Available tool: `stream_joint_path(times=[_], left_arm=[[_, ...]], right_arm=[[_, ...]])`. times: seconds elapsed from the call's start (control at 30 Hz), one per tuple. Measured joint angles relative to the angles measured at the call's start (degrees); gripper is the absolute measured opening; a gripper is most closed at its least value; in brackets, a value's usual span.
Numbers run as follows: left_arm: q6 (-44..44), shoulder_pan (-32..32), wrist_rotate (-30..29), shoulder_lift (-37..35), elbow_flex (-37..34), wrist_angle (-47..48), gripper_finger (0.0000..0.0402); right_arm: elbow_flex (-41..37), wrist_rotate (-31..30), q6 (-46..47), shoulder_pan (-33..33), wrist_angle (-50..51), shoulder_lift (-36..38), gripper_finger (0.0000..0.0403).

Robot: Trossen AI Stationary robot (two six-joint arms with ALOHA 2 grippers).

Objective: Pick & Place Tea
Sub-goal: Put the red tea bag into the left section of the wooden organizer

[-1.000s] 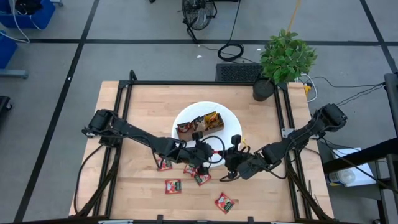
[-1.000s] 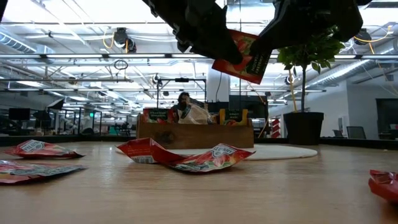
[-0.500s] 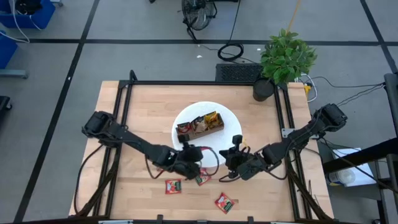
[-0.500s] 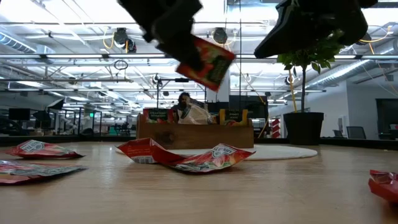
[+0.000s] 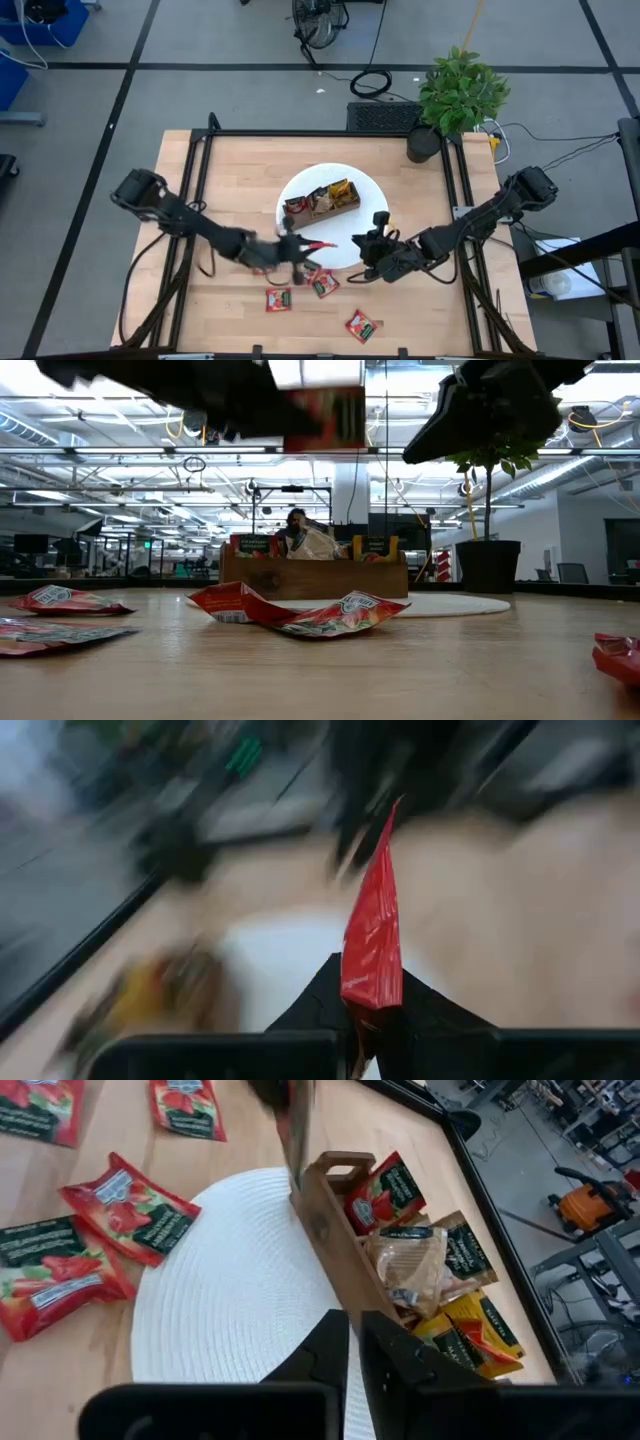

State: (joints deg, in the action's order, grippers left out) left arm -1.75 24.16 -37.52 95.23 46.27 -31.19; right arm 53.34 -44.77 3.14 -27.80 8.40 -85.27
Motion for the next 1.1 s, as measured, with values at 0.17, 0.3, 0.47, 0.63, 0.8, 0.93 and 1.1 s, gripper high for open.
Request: stream_joint_path(times=[0.17,0.3,0.47,0.63,0.8,0.93,1.1], left_arm=[[-6.77,-5.39,18.61,-3.94,-17.12,-36.31,0.0018],[-4.34,-10.80,26.23,-2.88,-24.68,-52.53,0.0018],[-1.74,-14.32,28.20,-0.93,-24.81,-53.68,0.0018],[-1.40,-14.78,28.74,0.18,-23.86,-52.46,0.0018],[-3.27,-13.95,28.71,0.13,-23.81,-53.44,0.0018],[-4.20,-14.29,28.77,0.12,-23.75,-55.83,0.0018],[-7.04,-14.54,31.14,-1.29,-23.21,-58.42,0.0018]], right_arm=[[0.00,-0.04,-6.55,2.15,-2.12,0.00,0.0018],[-0.02,0.22,-9.86,4.55,-9.90,0.00,0.0013],[-0.02,21.79,-11.67,11.22,-22.65,0.00,0.0016],[-0.02,37.17,-7.25,17.00,-26.56,0.02,0.0072],[-0.02,37.52,-7.07,18.36,-29.00,-0.76,0.0164],[-1.05,37.39,-7.74,18.41,-36.55,-2.68,0.0211],[-3.59,37.37,-7.25,19.43,-42.35,-2.76,0.0214]])
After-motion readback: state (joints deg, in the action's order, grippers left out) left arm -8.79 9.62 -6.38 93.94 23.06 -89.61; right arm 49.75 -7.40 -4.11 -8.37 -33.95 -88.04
